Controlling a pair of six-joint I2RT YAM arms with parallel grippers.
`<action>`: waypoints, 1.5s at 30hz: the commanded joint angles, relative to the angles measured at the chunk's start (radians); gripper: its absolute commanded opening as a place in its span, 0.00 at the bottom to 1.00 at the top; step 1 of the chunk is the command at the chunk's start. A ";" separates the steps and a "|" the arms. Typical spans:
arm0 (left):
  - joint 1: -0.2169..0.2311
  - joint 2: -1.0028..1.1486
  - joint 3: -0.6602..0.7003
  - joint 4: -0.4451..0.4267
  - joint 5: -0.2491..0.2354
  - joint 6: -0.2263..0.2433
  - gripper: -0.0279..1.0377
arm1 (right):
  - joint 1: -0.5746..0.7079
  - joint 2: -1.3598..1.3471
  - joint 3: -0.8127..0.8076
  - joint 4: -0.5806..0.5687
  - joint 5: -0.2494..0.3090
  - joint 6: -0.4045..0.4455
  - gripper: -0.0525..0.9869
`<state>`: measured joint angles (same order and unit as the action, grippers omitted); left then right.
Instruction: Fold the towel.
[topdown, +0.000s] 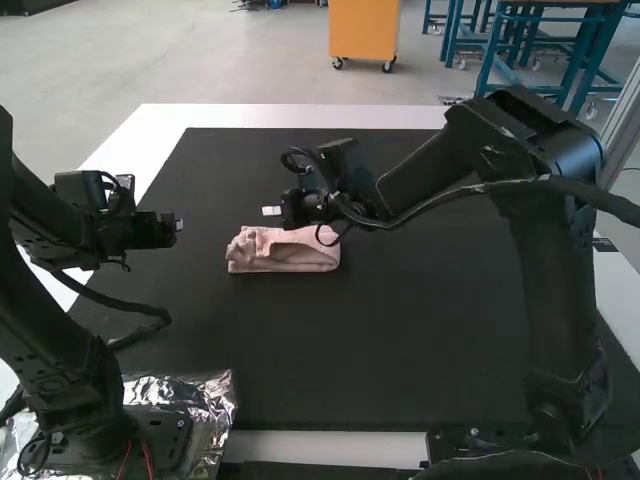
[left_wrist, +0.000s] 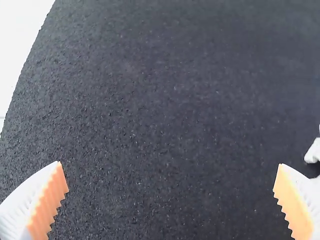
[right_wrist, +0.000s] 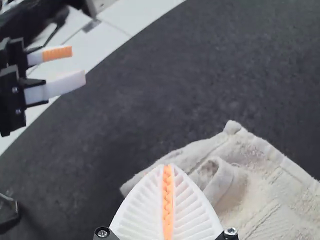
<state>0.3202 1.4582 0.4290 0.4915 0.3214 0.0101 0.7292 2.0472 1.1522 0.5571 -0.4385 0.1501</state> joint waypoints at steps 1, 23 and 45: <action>-0.006 -0.022 0.008 0.009 -0.001 -0.004 0.94 | 0.007 0.041 0.007 0.043 0.000 0.016 0.03; -0.087 -0.081 0.053 -0.041 -0.002 -0.059 0.94 | -0.001 0.304 0.063 0.161 0.006 0.060 0.03; -0.303 -0.611 0.241 -0.395 -0.062 -0.099 0.94 | -0.297 -0.858 0.011 -0.339 0.179 -0.046 0.93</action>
<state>0.0257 0.9405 0.6392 0.1040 0.2695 -0.0772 0.4549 1.3251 1.1973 0.2245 -0.3828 0.1825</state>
